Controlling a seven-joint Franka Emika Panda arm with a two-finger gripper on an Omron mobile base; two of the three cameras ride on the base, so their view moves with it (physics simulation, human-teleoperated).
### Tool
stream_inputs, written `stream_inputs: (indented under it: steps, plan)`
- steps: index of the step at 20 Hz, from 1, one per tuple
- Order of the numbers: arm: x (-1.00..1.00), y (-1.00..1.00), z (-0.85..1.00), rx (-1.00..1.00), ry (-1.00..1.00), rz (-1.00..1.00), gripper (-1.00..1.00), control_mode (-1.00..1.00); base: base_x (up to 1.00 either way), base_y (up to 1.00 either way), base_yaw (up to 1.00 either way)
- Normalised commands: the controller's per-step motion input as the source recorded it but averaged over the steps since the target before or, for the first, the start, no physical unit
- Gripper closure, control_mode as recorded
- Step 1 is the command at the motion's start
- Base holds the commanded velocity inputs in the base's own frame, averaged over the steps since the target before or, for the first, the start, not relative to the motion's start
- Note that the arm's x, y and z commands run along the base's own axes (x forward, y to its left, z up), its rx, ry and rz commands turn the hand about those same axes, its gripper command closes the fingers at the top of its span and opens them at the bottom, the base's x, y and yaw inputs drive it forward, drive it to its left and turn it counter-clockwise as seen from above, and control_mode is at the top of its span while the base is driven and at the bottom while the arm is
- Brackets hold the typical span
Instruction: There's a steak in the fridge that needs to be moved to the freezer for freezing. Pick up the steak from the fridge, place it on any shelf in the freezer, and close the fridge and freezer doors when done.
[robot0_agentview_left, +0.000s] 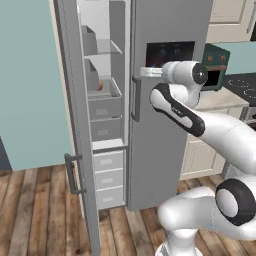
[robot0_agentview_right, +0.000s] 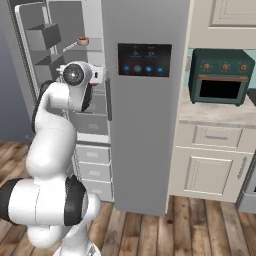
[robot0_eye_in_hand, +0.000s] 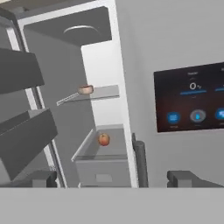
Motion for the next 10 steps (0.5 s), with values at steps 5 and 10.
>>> stream_inputs:
  steps: [5,10]
  plan:
    - [-1.00,0.69,-0.08,-0.02,0.03,0.00,-1.00,-1.00,0.00,0.00,0.00]
    - [-0.99,0.65,0.00,0.00,-0.02,0.00,-1.00,-1.00,0.00,0.00,0.00]
